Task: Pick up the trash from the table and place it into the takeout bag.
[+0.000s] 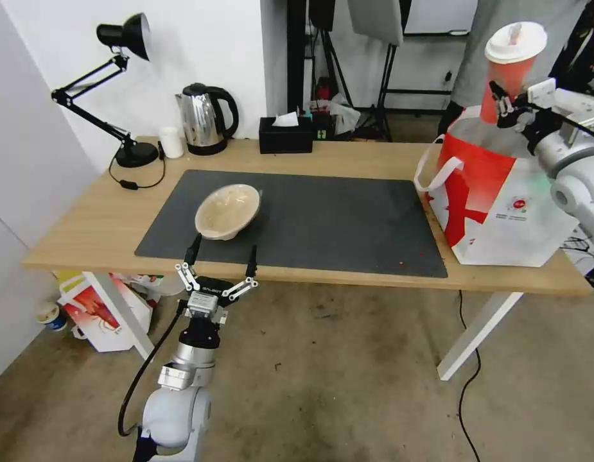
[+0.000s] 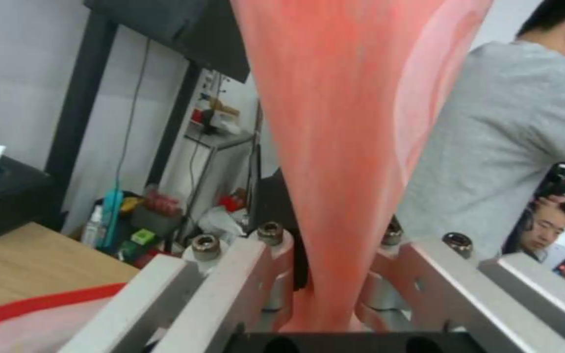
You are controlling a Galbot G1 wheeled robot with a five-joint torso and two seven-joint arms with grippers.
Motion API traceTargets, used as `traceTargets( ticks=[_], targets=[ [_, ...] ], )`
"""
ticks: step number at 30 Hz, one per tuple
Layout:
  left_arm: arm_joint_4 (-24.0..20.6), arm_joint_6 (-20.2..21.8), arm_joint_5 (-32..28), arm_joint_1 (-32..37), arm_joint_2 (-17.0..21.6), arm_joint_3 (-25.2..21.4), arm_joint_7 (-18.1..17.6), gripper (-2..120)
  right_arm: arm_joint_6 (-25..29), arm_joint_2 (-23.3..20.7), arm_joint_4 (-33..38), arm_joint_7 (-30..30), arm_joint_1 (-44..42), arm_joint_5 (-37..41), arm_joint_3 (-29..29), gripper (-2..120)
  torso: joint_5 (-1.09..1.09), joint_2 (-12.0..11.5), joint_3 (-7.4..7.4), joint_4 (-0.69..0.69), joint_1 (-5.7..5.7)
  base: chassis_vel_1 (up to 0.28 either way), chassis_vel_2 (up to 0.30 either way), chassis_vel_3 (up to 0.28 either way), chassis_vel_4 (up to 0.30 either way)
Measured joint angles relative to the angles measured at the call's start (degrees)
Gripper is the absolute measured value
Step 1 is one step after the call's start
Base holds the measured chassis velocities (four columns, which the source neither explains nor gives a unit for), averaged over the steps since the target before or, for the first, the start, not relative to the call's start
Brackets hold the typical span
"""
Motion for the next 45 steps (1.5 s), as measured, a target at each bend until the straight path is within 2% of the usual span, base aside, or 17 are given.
traceTargets(
  ticks=[16, 19, 23, 24, 27, 28, 32, 33, 35, 37, 41, 45],
  targets=[
    [-0.17, -0.01, 0.0, 0.14, 0.0, -0.11, 0.04, 100, -0.26, -1.2, -0.59, 0.74, -1.61, -0.45, 2.47, 5, 0.0, 0.0, 0.0, 0.0, 0.0, 0.0, 0.0, 0.0, 0.0],
    [-0.17, -0.03, -0.01, 0.19, 0.0, -0.12, 0.04, 100, -0.6, -1.27, -0.35, 1.02, -2.16, -0.53, 2.89, 10, 0.0, 0.0, 0.0, 0.0, 0.0, 0.0, 0.0, 0.0, 0.0],
    [-0.28, -0.06, -0.08, 0.29, 0.02, -0.43, 0.04, 100, -1.45, -1.37, 0.37, 1.48, -3.05, -0.6, 3.39, 30, 0.0, 0.0, 0.0, 0.0, 0.0, 0.0, 0.0, 0.0, 0.0],
    [-0.28, -0.06, -0.08, 0.29, 0.02, -0.43, 0.04, 100, -1.45, -1.37, 0.37, 1.48, -3.05, -0.6, 3.39, 30, 0.0, 0.0, 0.0, 0.0, 0.0, 0.0, 0.0, 0.0, 0.0],
    [-0.46, -0.07, -0.12, 0.33, 0.02, -0.54, 0.04, 100, -2.02, -1.42, 0.83, 1.69, -3.69, -0.6, 3.84, 45, 0.0, 0.0, 0.0, 0.01, 0.0, 0.0, 0.0, 0.0, 0.0],
    [-0.46, -0.07, -0.12, 0.33, 0.02, -0.54, 0.04, 100, -2.02, -1.42, 0.83, 1.69, -3.69, -0.6, 3.84, 45, 0.0, 0.0, 0.0, 0.01, 0.0, 0.0, 0.0, 0.0, 0.0],
    [-0.46, -0.07, -0.14, 0.39, 0.02, -0.56, 0.1, 100, -2.3, -1.57, 1.25, 1.75, -5.02, -0.6, 4.71, 61, 0.0, 0.0, 0.0, 0.01, 0.0, 0.0, 0.0, 0.0, 0.0],
    [-0.46, -0.07, -0.14, 0.39, 0.02, -0.56, 0.1, 100, -2.3, -1.57, 1.25, 1.75, -5.02, -0.6, 4.71, 61, 0.0, 0.0, 0.0, 0.01, 0.0, 0.0, 0.0, 0.0, 0.0],
    [-0.47, -0.07, -0.14, 0.39, 0.02, -0.56, 0.13, 100, -2.3, -1.63, 1.29, 1.75, -5.5, -0.58, 5.0, 73, 0.0, 0.0, 0.0, 0.0, 0.0, 0.0, 0.0, 0.0, 0.0],
    [-0.46, -0.07, -0.14, 0.39, 0.03, -0.55, 0.14, 100, -2.3, -1.64, 1.29, 1.76, -5.66, -0.56, 5.14, 76, 0.0, 0.0, 0.0, 0.01, -0.01, 0.0, 0.0, 0.0, 0.0],
    [-0.46, -0.04, -0.1, 0.28, 0.02, -0.42, 0.18, 100, -2.31, -1.66, 1.26, 1.76, -6.1, -0.45, 5.6, 94, 0.0, 0.0, 0.0, 0.0, 0.0, 0.0, 0.0, 0.0, 0.0],
    [-0.44, 0.05, -0.06, 0.2, 0.02, -0.35, 0.19, 100, -2.29, -1.65, 1.21, 1.76, -6.37, -0.43, 5.86, 100, 0.0, 0.0, 0.0, 0.0, 0.0, 0.0, 0.0, 0.0, 0.0]
  ],
)
